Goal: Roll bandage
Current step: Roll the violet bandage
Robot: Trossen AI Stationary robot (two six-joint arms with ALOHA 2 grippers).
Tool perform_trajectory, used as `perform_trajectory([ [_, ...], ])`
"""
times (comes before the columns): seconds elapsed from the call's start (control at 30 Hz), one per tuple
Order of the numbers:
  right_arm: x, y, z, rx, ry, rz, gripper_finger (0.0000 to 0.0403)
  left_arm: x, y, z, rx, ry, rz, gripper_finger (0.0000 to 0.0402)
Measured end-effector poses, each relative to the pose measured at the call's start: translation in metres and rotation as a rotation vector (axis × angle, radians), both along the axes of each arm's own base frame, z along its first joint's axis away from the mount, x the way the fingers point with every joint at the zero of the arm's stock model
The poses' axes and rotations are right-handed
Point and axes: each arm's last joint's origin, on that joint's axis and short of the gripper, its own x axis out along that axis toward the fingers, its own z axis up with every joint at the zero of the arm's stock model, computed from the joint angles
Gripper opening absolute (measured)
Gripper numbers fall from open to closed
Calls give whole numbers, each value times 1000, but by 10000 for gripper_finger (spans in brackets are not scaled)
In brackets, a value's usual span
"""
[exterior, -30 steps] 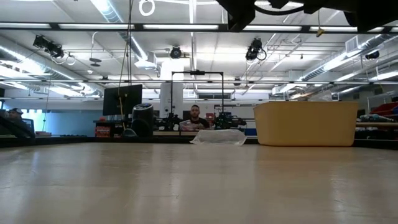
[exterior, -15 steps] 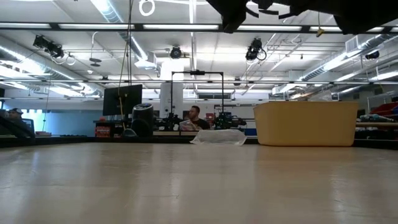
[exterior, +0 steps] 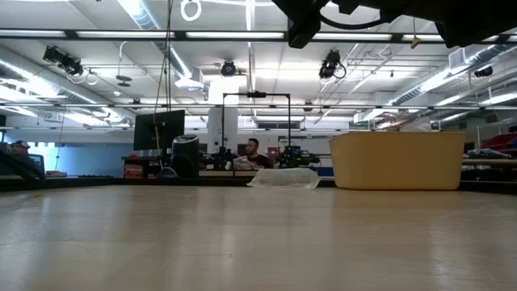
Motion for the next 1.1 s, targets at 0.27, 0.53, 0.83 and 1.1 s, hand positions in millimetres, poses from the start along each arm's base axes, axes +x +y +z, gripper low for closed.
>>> perform_trajectory([
  [0.27,0,0,-1,13,14,-1,165,5,3,1,0,-15,-29,19],
  [0.53,0,0,-6,-11,53,-32,47,6,4,1,25,-16,-15,19],
  [0.83,-19,34,1,-49,-27,63,4,2,13,-20,54,50,134,19],
  [1.1,-19,63,25,-95,-106,81,3,-2,20,-38,69,86,209,19],
])
